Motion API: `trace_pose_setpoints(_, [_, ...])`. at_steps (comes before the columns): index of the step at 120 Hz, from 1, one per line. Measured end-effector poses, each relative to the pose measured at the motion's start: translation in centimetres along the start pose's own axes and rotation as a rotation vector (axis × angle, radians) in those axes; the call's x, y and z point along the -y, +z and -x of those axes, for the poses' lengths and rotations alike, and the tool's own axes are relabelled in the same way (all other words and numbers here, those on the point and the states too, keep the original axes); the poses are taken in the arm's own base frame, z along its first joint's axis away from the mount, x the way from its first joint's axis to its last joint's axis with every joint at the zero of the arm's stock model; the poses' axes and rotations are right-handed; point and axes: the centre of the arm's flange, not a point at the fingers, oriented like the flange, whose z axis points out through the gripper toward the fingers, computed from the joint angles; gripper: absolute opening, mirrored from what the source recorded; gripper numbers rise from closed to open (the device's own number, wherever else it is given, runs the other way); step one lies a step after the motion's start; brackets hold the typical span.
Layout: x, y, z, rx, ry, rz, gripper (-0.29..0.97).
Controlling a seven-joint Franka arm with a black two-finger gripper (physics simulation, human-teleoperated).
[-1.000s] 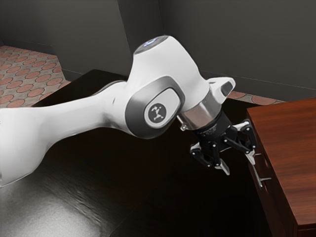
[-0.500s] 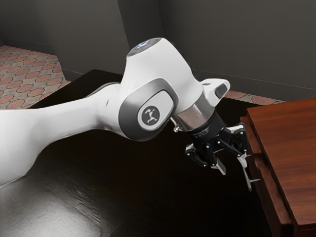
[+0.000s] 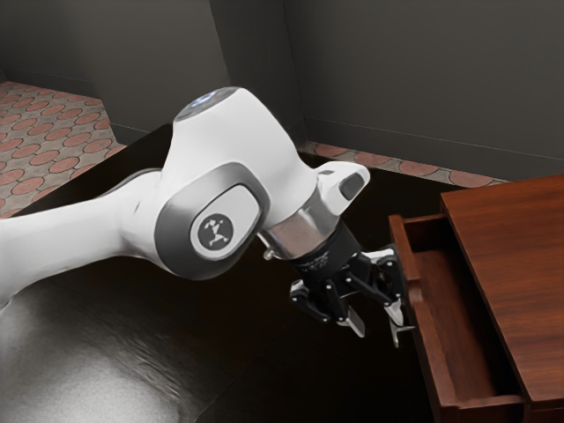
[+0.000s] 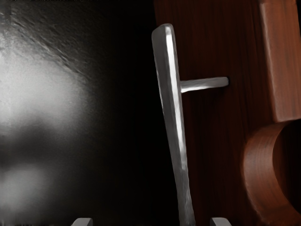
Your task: Pull the drawer handle with one arm to open the drawer
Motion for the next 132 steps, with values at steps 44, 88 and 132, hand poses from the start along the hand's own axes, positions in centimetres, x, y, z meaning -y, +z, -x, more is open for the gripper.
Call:
trace_pose_setpoints(44, [2.6, -1.2, 0.5, -0.007, -0.032, -0.001, 0.27])
trace_pose_setpoints(88, [5.0, -2.4, 0.5, -0.009, -0.065, -0.007, 0.27])
trace_pose_setpoints(132, [7.2, -3.4, 0.1, 0.004, -0.1, -0.02, 0.27])
